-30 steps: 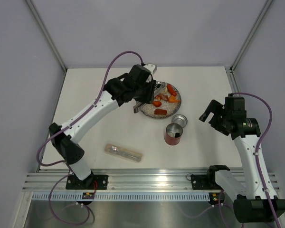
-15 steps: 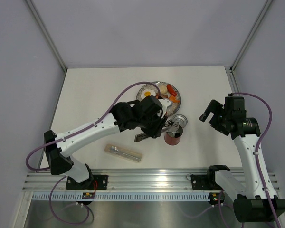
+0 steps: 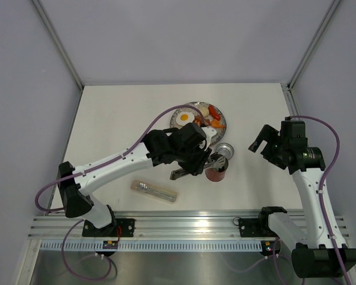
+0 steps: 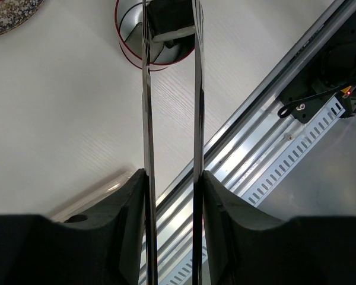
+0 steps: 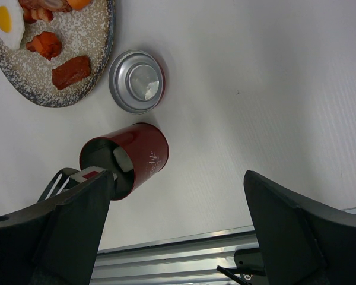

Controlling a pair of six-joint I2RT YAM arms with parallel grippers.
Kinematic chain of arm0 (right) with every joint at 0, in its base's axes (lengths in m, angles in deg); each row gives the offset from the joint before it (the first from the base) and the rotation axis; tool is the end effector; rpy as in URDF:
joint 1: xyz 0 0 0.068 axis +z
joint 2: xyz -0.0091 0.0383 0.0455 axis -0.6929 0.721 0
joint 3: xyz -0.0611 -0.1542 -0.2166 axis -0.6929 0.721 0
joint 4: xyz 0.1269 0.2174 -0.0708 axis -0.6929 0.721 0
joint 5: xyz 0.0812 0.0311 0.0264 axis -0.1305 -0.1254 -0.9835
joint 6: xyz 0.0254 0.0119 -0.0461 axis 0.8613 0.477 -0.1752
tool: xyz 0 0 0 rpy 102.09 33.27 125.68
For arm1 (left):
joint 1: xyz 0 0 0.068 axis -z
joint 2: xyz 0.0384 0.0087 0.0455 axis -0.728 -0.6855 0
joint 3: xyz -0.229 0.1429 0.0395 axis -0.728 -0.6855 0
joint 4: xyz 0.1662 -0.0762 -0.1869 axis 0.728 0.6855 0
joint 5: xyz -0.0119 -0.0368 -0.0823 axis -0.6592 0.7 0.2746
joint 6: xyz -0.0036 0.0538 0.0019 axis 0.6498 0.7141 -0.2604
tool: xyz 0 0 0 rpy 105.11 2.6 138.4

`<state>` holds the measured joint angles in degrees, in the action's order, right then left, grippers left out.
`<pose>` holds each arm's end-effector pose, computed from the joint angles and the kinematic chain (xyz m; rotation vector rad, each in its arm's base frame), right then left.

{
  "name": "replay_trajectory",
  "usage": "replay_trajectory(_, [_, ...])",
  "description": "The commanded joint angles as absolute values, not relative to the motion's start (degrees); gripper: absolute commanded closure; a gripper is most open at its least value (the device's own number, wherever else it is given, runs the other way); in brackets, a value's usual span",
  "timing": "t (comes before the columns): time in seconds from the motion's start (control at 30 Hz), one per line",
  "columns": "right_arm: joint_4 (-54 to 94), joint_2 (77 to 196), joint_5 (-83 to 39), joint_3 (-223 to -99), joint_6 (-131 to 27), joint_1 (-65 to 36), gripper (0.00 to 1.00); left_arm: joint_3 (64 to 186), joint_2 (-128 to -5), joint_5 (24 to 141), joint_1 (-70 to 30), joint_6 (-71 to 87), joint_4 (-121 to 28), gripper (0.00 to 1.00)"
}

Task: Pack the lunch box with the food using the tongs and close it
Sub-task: Place the fake food in the packing box.

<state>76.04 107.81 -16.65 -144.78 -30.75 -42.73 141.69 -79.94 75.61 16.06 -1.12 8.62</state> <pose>0.1670 0.0046 0.3291 0.5555 2.3888 0.2695 0.1477 -0.2888 0.3509 0.9526 2.4252 -0.6041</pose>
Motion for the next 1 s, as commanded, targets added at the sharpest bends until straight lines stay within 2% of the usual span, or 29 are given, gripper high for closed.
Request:
replay_trajectory(0.0, [74.74,107.09,-15.88,-145.41,-31.29,-42.54,0.0,142.52,-81.12,74.9,16.03,-0.47,4.77,0.95])
replay_trajectory(0.07, [74.83,107.09,-15.79,-145.41,-31.38,-42.63,0.01,142.61,-81.56,74.9,16.03,-0.64,4.32,0.88])
replay_trajectory(0.2, [75.01,107.0,-15.79,-145.41,-31.29,-42.63,0.01,142.96,-82.18,74.55,16.03,-0.91,4.85,0.56])
replay_trajectory(0.27, [75.01,106.91,-15.7,-145.24,-31.38,-42.63,0.01,142.96,-82.0,74.55,16.03,-1.08,4.85,0.46])
replay_trajectory(0.57, [74.83,106.91,-15.96,-145.41,-31.2,-42.63,0.01,144.54,-80.77,73.07,16.03,-1.17,5.64,0.46])
replay_trajectory(0.73, [75.09,106.74,-15.88,-145.59,-31.2,-42.54,0.01,146.82,-79.81,70.78,15.94,-0.91,6.17,0.57])
replay_trajectory(0.97, [75.36,106.38,-15.88,-145.5,-31.03,-42.54,0.0,150.16,-79.63,68.66,12.96,-0.82,5.64,0.6])
